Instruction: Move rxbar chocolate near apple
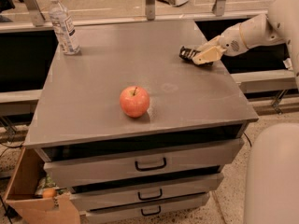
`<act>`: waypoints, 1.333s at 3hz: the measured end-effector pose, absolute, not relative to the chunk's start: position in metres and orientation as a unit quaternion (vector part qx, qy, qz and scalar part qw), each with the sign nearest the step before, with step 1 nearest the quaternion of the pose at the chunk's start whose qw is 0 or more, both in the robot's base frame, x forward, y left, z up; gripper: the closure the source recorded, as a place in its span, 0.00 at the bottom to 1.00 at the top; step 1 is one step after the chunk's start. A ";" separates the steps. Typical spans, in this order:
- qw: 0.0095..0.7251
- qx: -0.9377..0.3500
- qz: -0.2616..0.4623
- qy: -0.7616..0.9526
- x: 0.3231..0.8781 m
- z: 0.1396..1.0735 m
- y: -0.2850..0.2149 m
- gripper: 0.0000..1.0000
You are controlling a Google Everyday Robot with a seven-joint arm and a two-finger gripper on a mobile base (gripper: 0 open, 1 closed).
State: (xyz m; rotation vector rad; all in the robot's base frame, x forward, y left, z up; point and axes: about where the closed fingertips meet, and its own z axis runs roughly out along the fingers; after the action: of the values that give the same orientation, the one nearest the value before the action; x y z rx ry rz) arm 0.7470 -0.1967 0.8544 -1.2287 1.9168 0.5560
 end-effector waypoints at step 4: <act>0.286 -0.530 0.336 0.724 0.599 0.867 -0.121 1.00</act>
Offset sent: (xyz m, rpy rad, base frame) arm -0.1568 0.0559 0.0269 0.0486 0.2473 0.2273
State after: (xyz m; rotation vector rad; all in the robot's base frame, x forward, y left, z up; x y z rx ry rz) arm 0.5985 -0.1214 0.8674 -1.4174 1.9352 0.8988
